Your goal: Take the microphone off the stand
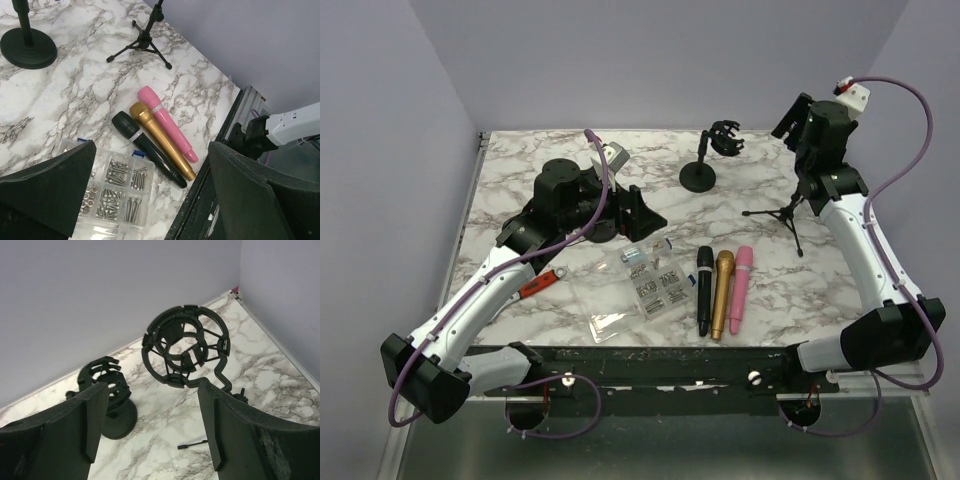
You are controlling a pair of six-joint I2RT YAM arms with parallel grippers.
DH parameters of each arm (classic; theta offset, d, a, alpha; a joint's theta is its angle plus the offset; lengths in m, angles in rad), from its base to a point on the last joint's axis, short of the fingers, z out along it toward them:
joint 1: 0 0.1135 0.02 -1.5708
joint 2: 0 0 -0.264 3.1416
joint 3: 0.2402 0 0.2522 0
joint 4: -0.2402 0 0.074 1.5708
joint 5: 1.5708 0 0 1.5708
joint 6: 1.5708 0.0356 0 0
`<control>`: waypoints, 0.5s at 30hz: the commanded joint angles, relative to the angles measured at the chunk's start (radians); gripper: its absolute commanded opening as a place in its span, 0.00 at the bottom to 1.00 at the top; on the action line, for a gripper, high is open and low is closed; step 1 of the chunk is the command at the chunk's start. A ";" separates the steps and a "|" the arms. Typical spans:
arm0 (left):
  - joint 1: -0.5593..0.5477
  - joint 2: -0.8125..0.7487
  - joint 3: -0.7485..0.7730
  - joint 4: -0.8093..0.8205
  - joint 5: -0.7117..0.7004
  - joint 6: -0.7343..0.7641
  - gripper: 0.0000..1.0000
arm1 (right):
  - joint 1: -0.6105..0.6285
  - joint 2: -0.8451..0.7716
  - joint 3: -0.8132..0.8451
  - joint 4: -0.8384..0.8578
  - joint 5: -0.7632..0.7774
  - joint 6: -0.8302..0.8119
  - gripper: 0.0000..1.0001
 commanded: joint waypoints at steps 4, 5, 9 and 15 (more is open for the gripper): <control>-0.007 -0.014 -0.007 0.022 0.025 -0.008 0.99 | -0.007 -0.045 0.056 0.004 0.015 -0.033 0.79; -0.008 -0.014 -0.007 0.022 0.026 -0.009 0.99 | -0.007 -0.043 0.038 0.012 0.032 -0.040 0.78; -0.008 -0.015 -0.009 0.025 0.027 -0.009 0.99 | -0.008 -0.013 -0.055 0.035 0.065 -0.042 0.79; -0.008 -0.011 -0.010 0.025 0.027 -0.010 0.99 | -0.008 -0.010 -0.104 -0.005 0.067 0.001 0.76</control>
